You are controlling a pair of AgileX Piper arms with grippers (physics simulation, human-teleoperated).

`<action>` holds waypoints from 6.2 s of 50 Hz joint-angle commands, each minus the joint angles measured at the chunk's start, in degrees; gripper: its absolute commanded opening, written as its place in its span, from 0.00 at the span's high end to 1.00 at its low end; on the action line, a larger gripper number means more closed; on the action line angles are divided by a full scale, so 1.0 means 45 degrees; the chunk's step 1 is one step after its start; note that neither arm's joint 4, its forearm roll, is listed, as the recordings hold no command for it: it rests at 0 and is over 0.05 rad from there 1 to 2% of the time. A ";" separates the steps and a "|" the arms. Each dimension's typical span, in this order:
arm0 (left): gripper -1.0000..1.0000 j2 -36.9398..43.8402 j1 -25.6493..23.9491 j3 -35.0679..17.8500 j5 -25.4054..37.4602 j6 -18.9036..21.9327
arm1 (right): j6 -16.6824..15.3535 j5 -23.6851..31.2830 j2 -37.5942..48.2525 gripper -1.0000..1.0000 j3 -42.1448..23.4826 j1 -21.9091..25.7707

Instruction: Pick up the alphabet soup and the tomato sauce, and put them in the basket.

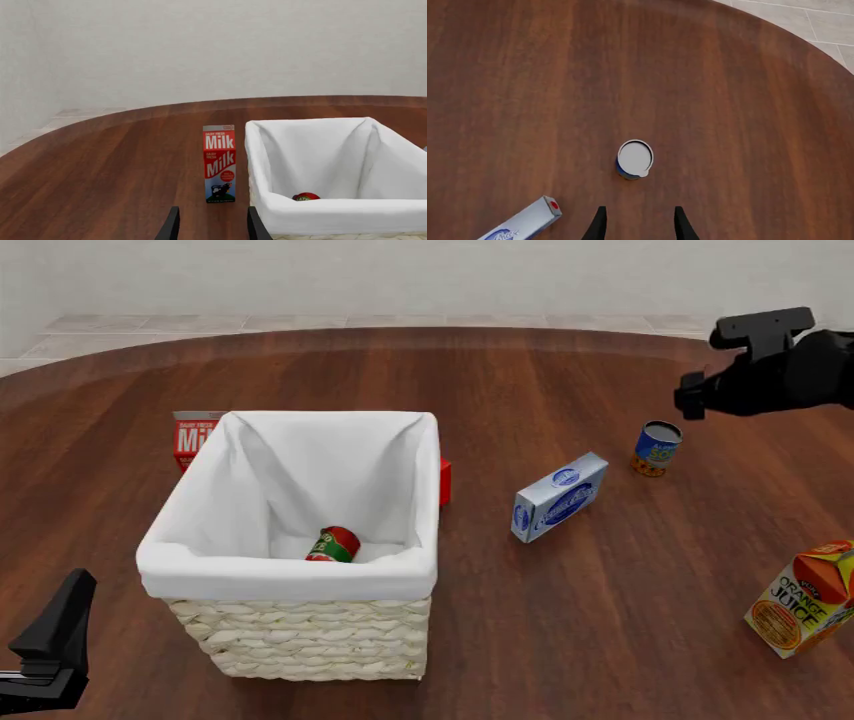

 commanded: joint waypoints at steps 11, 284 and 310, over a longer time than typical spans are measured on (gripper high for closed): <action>0.00 -0.0003 0.0020 -0.0004 -0.0020 -0.0044 | -0.0177 -0.0030 0.0886 0.00 -0.0682 -0.0180; 0.00 0.0001 0.0079 0.0002 0.0008 -0.0091 | -0.0267 -0.0312 0.5949 1.00 -0.3931 0.0083; 0.00 0.0001 0.0083 0.0002 0.0010 -0.0094 | -0.0317 -0.0231 0.5705 1.00 -0.4105 0.0069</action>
